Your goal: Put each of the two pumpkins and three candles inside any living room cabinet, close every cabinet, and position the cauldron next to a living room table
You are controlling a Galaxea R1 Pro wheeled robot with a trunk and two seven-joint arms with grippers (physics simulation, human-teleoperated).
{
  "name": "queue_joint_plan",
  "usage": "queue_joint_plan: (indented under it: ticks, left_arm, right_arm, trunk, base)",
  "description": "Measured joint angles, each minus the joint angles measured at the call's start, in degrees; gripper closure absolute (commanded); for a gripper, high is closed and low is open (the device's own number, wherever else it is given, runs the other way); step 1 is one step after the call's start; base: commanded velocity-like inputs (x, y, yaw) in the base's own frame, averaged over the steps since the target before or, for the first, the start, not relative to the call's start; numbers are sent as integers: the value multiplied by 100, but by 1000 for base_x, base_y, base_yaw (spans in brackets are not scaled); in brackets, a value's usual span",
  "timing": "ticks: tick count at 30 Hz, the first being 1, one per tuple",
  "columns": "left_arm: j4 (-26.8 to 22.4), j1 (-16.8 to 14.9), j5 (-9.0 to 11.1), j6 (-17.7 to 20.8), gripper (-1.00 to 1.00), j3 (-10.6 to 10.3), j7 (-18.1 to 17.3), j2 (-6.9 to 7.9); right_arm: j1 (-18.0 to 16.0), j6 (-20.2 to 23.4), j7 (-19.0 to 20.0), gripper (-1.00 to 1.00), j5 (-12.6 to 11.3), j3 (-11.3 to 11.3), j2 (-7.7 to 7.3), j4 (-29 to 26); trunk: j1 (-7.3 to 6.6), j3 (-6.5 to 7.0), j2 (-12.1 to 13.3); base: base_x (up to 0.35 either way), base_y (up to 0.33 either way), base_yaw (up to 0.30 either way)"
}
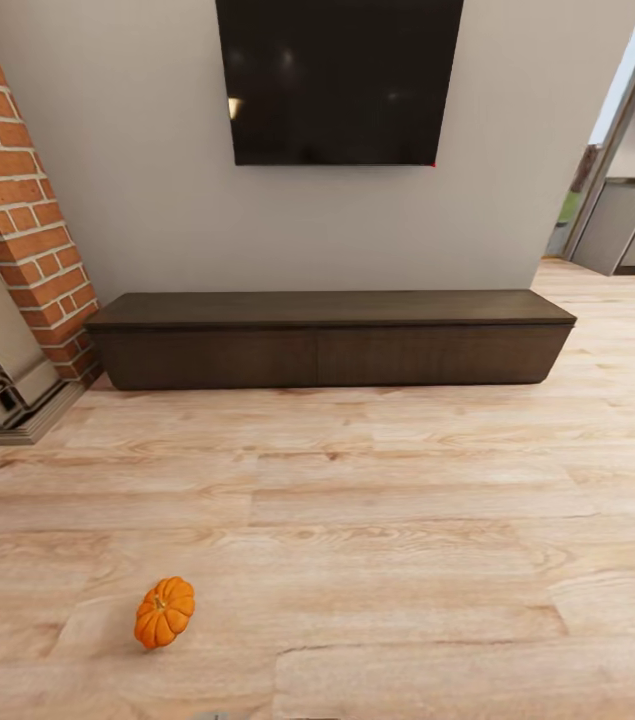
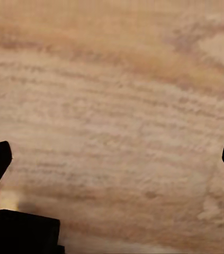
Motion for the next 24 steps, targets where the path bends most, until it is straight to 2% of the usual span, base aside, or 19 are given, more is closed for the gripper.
queue_joint_plan:
  ticks: [24]
  left_arm:
    - [0, 0, 0, 0, -100, 1, 0, -1]
  right_arm:
    - [2, 0, -3, -100, -4, -2, 0, 0]
  trunk:
    - [0, 0, 0]
  base:
    - [0, 330, 0]
